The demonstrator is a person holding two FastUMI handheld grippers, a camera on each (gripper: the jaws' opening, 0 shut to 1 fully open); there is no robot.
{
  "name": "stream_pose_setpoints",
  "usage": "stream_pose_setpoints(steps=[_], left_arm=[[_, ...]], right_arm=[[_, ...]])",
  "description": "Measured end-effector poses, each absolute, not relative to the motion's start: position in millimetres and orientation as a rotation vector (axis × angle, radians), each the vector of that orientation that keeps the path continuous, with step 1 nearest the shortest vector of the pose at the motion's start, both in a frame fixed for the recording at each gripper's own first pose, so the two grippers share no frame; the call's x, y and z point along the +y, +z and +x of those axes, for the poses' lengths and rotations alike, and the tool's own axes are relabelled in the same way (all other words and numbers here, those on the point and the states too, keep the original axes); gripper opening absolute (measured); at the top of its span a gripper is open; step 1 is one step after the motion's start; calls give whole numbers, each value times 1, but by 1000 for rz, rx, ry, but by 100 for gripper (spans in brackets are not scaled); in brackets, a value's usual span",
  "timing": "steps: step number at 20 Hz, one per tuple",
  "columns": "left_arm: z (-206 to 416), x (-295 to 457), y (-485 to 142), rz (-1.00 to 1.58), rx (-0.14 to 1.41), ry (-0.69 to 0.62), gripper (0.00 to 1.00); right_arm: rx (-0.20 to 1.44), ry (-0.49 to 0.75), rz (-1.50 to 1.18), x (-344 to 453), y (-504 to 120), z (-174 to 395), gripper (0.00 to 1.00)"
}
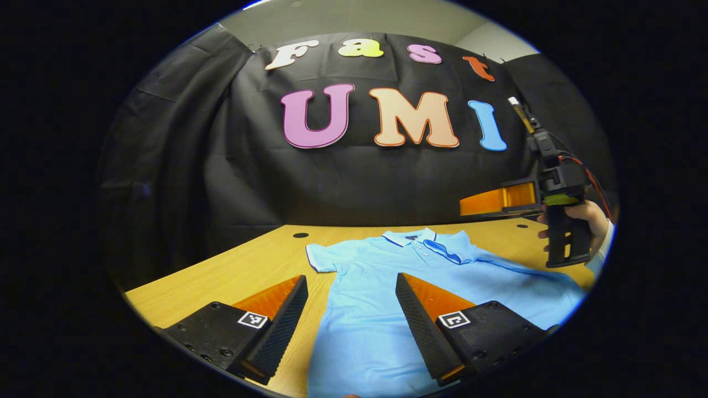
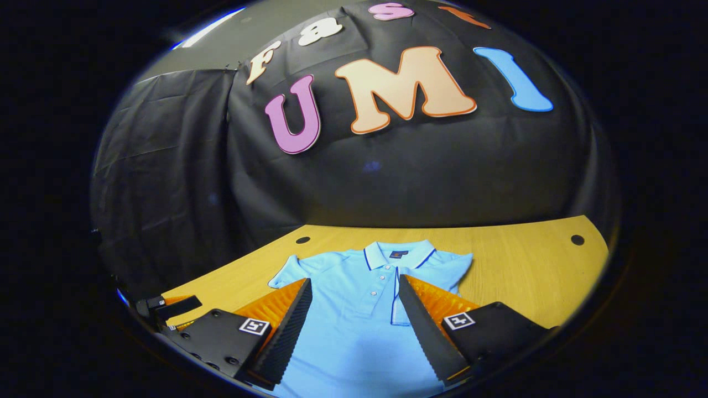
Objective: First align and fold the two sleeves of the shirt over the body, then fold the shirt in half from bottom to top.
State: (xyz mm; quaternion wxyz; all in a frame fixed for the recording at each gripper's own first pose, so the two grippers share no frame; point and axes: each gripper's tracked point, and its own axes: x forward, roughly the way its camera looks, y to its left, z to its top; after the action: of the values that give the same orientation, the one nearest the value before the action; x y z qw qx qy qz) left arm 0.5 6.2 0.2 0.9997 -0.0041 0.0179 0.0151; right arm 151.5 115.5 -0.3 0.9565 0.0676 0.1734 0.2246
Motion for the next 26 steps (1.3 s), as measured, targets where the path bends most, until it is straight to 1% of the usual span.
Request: stream_pose_setpoints(steps=[6, 8, 11, 15, 18, 19, 20, 26], left_arm=[[15, 15, 35, -59, 47, -22, 95], [26, 24, 45, -76, 65, -34, 95], [51, 32, 54, -134, 109, -91, 95], [93, 50, 40, -244, 245, -119, 95], [126, 75, 17, -253, 350, -91, 95], [138, 81, 9, -258, 379, -85, 95], [148, 87, 2, -263, 404, -75, 95], [210, 108, -39, -211, 535, -27, 94]], right_arm=[[260, 378, 93, 62, 10, 91, 98], [250, 342, 70, 43, 6, 74, 98], [255, 295, 59, 20, 0, 52, 98], [234, 216, 11, -16, -9, 32, 98], [228, 174, -2, -30, -15, 22, 98], [229, 168, 0, -32, -15, 20, 94], [227, 163, 1, -36, -15, 18, 98], [217, 120, -22, -48, -15, 9, 98]])
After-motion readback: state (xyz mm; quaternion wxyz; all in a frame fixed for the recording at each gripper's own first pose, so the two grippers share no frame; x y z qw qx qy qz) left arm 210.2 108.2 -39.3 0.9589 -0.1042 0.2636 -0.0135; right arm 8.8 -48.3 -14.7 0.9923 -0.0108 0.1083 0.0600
